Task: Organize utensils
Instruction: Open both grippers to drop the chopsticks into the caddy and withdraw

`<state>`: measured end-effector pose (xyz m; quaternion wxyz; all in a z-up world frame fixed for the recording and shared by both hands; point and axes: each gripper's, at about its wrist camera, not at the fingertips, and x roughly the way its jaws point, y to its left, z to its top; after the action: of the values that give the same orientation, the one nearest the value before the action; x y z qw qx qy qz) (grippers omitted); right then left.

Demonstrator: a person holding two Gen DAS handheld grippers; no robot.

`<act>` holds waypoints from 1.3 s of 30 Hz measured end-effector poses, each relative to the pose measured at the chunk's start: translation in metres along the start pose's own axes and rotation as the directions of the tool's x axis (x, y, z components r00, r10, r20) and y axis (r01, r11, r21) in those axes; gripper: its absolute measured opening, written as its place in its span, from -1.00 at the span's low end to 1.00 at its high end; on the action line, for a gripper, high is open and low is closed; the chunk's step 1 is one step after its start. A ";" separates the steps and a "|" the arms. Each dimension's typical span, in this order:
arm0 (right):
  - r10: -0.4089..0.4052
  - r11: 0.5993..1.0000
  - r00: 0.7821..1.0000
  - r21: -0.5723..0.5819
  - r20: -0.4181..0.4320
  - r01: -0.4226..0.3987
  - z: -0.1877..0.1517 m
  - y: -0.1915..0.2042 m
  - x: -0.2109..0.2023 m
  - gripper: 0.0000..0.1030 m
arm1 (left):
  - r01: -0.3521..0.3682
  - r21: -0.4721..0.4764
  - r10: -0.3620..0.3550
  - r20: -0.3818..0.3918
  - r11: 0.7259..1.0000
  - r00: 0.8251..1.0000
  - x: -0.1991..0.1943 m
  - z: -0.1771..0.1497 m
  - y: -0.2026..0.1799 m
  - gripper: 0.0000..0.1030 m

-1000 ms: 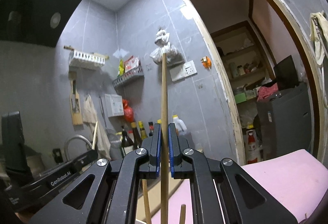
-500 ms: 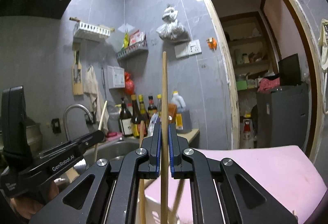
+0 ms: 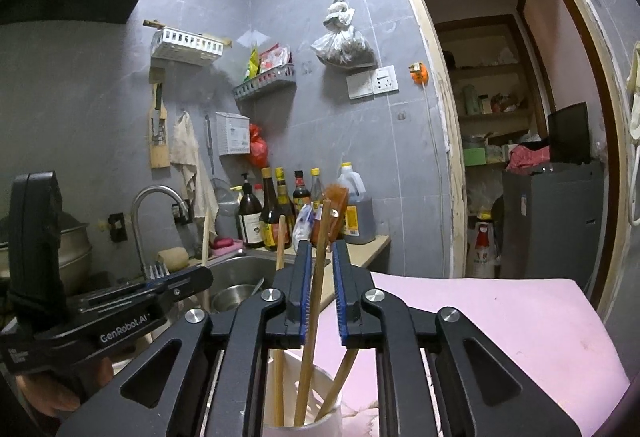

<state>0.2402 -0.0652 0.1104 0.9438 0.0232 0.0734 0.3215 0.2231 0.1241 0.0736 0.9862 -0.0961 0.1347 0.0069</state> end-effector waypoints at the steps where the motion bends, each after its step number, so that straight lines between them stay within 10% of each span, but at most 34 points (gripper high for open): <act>1: 0.004 1.000 1.000 0.000 0.008 -0.004 0.001 -0.001 -0.002 -0.56 | 0.007 -0.005 -0.007 0.002 1.000 1.000 -0.002 0.001 -0.001 -0.74; 8: -0.016 1.000 0.997 -0.019 0.070 0.017 0.016 -0.012 -0.024 -0.43 | 0.041 -0.022 -0.040 0.032 0.999 0.999 -0.012 0.014 -0.017 -0.45; 21: -0.158 0.987 0.978 -0.011 0.139 0.161 0.035 -0.066 -0.090 0.84 | 0.119 -0.032 -0.115 0.107 0.992 0.988 -0.028 0.025 -0.064 0.86; 39: -0.307 0.948 0.951 -0.083 0.028 0.308 0.008 -0.125 -0.158 1.00 | 0.242 0.034 -0.240 -0.042 0.970 0.970 -0.013 -0.026 -0.148 0.95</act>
<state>0.1937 -0.2605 0.1269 0.9830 -0.0269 0.0554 0.1731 0.2093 -0.0255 0.0805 0.9787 -0.0925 0.1408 -0.1174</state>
